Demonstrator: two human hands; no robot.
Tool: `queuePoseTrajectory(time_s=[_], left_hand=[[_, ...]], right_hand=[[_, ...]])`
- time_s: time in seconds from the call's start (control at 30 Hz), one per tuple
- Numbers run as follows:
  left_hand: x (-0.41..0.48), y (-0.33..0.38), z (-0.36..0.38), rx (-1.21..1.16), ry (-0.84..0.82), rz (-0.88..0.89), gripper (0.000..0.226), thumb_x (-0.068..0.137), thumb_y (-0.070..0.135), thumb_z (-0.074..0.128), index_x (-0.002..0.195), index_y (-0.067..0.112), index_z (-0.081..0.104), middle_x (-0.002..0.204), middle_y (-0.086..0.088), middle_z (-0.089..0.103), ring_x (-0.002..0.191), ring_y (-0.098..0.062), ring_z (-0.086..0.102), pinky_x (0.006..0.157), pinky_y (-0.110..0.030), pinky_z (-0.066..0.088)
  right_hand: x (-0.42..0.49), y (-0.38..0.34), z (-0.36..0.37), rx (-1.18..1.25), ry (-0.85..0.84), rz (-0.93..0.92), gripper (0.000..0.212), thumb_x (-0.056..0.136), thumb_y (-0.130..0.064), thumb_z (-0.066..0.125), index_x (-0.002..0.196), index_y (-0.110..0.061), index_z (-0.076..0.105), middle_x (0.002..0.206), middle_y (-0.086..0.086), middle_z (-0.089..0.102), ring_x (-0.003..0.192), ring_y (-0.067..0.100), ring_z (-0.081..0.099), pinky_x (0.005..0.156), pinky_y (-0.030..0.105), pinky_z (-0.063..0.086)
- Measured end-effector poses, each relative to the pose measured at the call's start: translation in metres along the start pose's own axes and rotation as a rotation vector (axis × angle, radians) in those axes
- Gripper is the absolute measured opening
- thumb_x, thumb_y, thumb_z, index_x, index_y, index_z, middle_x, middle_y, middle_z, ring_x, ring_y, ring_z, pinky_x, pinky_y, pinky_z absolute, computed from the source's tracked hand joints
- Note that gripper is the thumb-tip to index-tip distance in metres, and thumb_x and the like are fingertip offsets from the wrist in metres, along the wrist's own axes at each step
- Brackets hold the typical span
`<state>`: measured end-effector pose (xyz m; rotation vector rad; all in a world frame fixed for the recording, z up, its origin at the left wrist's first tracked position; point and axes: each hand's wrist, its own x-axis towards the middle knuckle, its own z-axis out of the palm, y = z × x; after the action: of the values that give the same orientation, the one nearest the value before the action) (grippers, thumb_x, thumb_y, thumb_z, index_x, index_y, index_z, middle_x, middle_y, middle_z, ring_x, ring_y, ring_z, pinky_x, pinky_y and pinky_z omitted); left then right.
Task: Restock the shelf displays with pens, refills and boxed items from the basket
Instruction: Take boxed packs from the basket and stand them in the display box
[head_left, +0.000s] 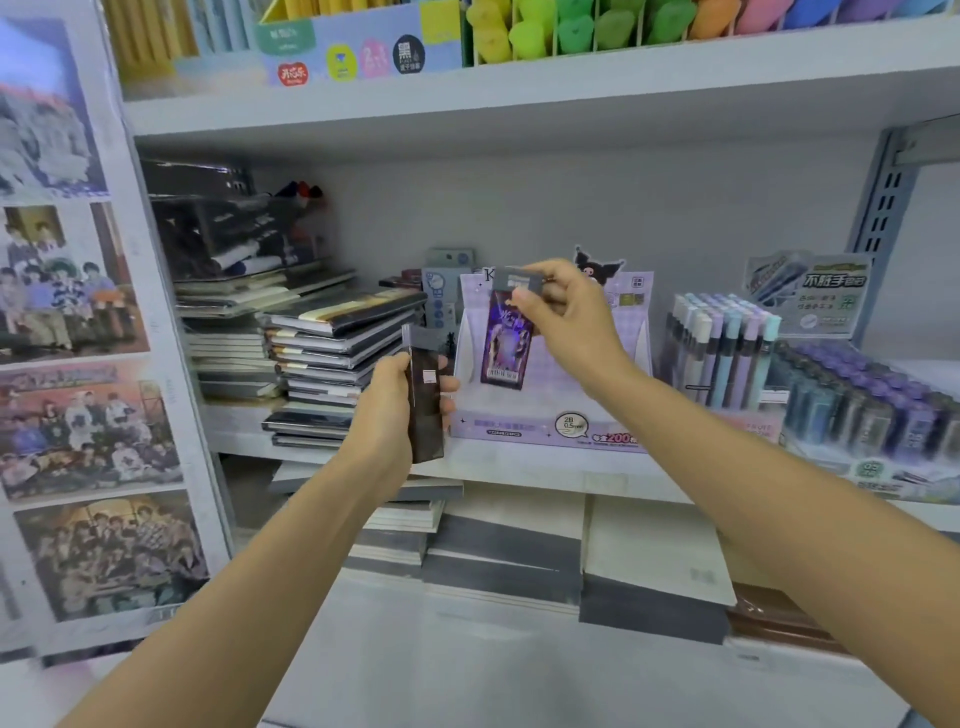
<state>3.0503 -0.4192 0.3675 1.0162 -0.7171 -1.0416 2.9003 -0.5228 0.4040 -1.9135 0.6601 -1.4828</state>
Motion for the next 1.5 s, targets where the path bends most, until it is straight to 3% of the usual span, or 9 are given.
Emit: queuePoseTrajectory(time_s=[0.2,0.3,0.5,0.67,0.83,0.97,1.17,1.33,1.5], left_hand=[[0.003,0.000,-0.013,0.176,-0.041,0.130,0.015,0.097,0.028,0.057,0.102,0.014,0.060,0.071,0.003,0.070,0.063,-0.010,0.067,0.063,-0.029,0.055],[0.007,0.001,-0.019,0.175,-0.019,0.167,0.024,0.091,0.019,0.065,0.114,0.012,0.061,0.094,-0.005,0.071,0.082,-0.019,0.068,0.071,-0.035,0.056],[0.017,-0.002,-0.026,0.085,-0.016,0.184,0.030,0.089,0.003,0.064,0.104,0.028,0.063,0.089,0.001,0.076,0.078,-0.013,0.072,0.072,-0.033,0.055],[0.022,-0.005,-0.028,0.066,-0.003,0.194,0.039,0.087,0.003,0.065,0.122,0.020,0.061,0.096,-0.004,0.075,0.082,-0.015,0.072,0.079,-0.037,0.054],[0.024,-0.006,-0.029,0.059,0.004,0.197,0.040,0.086,0.003,0.067,0.122,0.019,0.061,0.100,-0.007,0.075,0.082,-0.017,0.072,0.076,-0.037,0.055],[0.022,-0.006,-0.028,0.062,-0.005,0.207,0.041,0.086,0.002,0.066,0.122,0.019,0.061,0.102,-0.008,0.074,0.083,-0.017,0.072,0.074,-0.036,0.055],[0.015,-0.004,-0.020,0.065,0.000,0.226,0.041,0.085,-0.001,0.067,0.121,0.016,0.060,0.090,-0.003,0.076,0.078,-0.016,0.073,0.066,-0.029,0.059],[0.008,-0.008,-0.007,0.171,0.029,0.274,0.049,0.084,0.000,0.070,0.129,0.009,0.054,0.104,-0.013,0.073,0.095,-0.028,0.071,0.082,-0.041,0.058],[0.004,-0.023,0.006,0.334,0.045,0.443,0.048,0.084,0.008,0.074,0.124,0.011,0.049,0.103,-0.005,0.069,0.086,-0.009,0.069,0.068,-0.015,0.053]], right_hand=[[0.013,0.022,0.011,-0.203,0.057,-0.049,0.015,0.091,-0.007,0.063,0.105,-0.009,0.060,0.089,0.008,0.071,0.082,0.028,0.067,0.080,0.041,0.055],[0.013,0.032,0.016,-0.268,0.021,-0.075,0.015,0.090,-0.009,0.064,0.105,-0.009,0.060,0.085,0.003,0.070,0.077,0.022,0.066,0.079,0.040,0.056],[0.019,0.041,0.018,-0.348,-0.095,-0.084,0.013,0.090,-0.007,0.063,0.102,-0.007,0.060,0.088,0.009,0.072,0.080,0.024,0.068,0.081,0.042,0.055],[0.029,0.046,0.014,-0.423,-0.178,-0.056,0.014,0.091,-0.009,0.063,0.105,-0.007,0.059,0.092,0.015,0.071,0.086,0.030,0.068,0.083,0.047,0.053],[0.024,0.049,0.022,-0.490,-0.136,-0.152,0.029,0.090,-0.011,0.066,0.116,-0.017,0.054,0.090,0.009,0.065,0.078,0.025,0.063,0.076,0.040,0.056],[0.026,0.051,0.023,-0.551,-0.127,-0.220,0.017,0.088,-0.008,0.067,0.104,-0.010,0.061,0.096,0.001,0.056,0.082,0.016,0.055,0.081,0.038,0.052],[0.024,0.042,0.020,-0.696,-0.098,-0.138,0.025,0.091,-0.017,0.064,0.116,-0.018,0.067,0.107,0.001,0.045,0.094,0.013,0.046,0.075,0.030,0.048],[0.005,0.004,0.012,-0.239,-0.235,-0.072,0.038,0.095,-0.035,0.058,0.129,-0.019,0.059,0.121,0.002,0.055,0.094,0.004,0.058,0.084,0.015,0.047],[-0.012,-0.011,0.011,-0.184,-0.391,-0.019,0.017,0.092,-0.014,0.064,0.100,-0.001,0.068,0.092,0.021,0.069,0.084,0.031,0.067,0.081,0.050,0.055]])
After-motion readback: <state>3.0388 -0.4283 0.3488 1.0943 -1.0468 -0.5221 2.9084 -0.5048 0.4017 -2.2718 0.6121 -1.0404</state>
